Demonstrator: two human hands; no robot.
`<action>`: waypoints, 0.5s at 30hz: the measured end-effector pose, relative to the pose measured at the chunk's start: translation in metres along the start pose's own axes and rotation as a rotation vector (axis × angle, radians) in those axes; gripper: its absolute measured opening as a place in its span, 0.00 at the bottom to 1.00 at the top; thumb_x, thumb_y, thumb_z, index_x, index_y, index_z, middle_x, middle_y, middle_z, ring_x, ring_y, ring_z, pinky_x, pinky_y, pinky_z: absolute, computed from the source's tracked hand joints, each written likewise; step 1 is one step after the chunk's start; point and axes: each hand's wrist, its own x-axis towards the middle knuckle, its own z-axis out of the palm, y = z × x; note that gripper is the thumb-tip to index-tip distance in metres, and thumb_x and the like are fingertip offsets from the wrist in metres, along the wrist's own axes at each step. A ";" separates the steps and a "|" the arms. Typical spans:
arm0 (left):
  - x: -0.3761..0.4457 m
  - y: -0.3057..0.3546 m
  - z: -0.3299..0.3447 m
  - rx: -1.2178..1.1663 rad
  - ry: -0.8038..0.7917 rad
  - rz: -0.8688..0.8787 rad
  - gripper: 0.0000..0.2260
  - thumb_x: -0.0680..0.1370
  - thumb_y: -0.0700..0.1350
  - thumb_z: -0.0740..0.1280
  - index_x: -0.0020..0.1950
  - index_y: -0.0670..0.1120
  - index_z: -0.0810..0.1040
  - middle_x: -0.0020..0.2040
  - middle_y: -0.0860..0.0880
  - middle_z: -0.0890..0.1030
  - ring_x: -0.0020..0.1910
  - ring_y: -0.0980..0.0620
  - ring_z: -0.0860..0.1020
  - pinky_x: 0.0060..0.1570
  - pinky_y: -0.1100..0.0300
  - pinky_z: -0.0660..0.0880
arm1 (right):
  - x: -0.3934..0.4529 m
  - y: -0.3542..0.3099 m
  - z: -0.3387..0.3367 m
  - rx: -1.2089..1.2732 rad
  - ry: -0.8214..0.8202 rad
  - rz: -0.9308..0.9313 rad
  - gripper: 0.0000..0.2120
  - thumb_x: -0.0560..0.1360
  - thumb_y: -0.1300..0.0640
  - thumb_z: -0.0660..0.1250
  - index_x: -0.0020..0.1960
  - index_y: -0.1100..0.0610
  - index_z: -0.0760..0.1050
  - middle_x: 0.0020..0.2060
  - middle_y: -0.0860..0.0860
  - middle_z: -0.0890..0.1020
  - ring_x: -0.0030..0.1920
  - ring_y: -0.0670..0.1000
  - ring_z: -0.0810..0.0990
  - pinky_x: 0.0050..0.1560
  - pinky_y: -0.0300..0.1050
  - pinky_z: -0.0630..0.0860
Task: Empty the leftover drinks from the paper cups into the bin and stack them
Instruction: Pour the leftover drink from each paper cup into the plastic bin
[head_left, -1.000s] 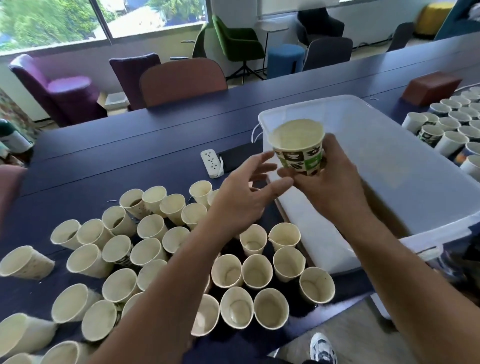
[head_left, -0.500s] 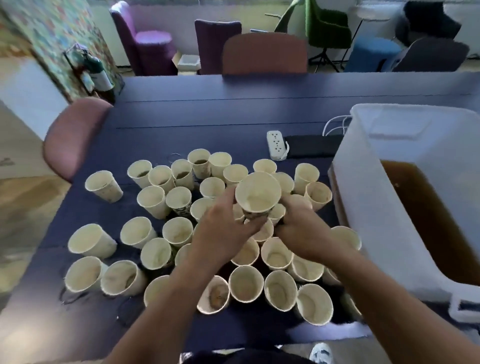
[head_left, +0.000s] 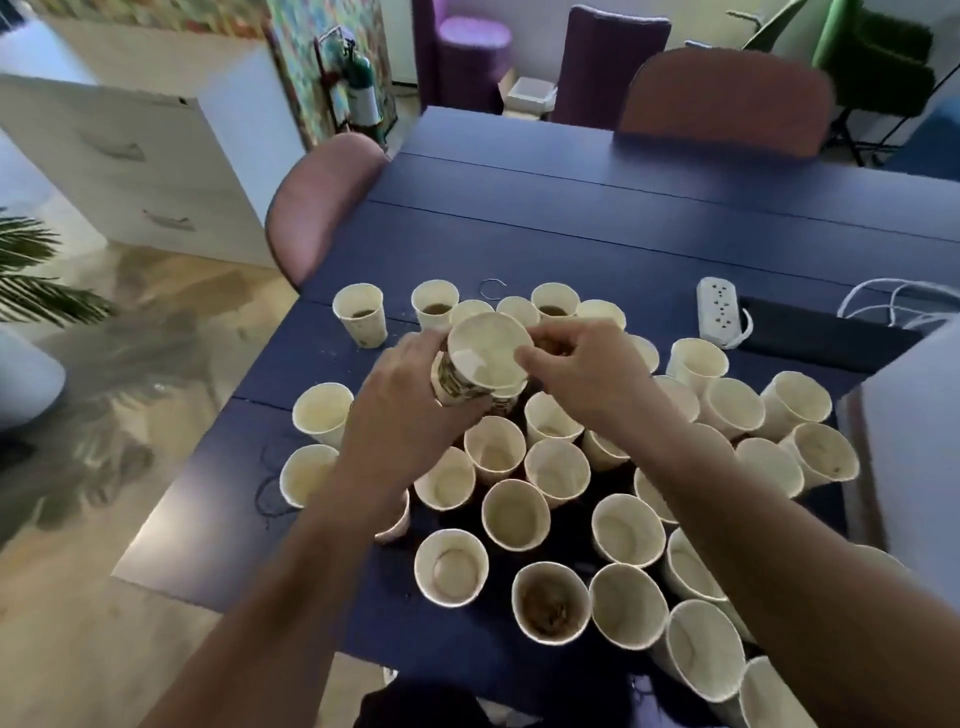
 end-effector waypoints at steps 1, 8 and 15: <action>0.004 -0.009 -0.008 0.005 0.006 -0.002 0.30 0.68 0.61 0.75 0.67 0.53 0.74 0.59 0.53 0.80 0.59 0.49 0.78 0.58 0.45 0.76 | 0.010 -0.005 0.010 -0.032 0.003 -0.020 0.05 0.75 0.53 0.69 0.43 0.46 0.82 0.27 0.38 0.79 0.32 0.41 0.78 0.36 0.38 0.75; 0.044 -0.093 -0.059 -0.158 0.056 -0.292 0.18 0.75 0.52 0.73 0.64 0.57 0.75 0.52 0.60 0.80 0.55 0.52 0.80 0.56 0.53 0.76 | 0.081 -0.027 0.075 -0.183 0.042 -0.084 0.08 0.76 0.52 0.68 0.50 0.49 0.85 0.39 0.44 0.83 0.42 0.49 0.81 0.41 0.43 0.78; 0.106 -0.161 -0.058 -0.067 0.007 -0.551 0.19 0.80 0.51 0.68 0.70 0.48 0.74 0.57 0.48 0.79 0.52 0.50 0.76 0.57 0.56 0.72 | 0.124 -0.014 0.140 -0.582 -0.078 -0.194 0.09 0.78 0.53 0.66 0.55 0.51 0.83 0.48 0.53 0.83 0.43 0.56 0.80 0.41 0.45 0.75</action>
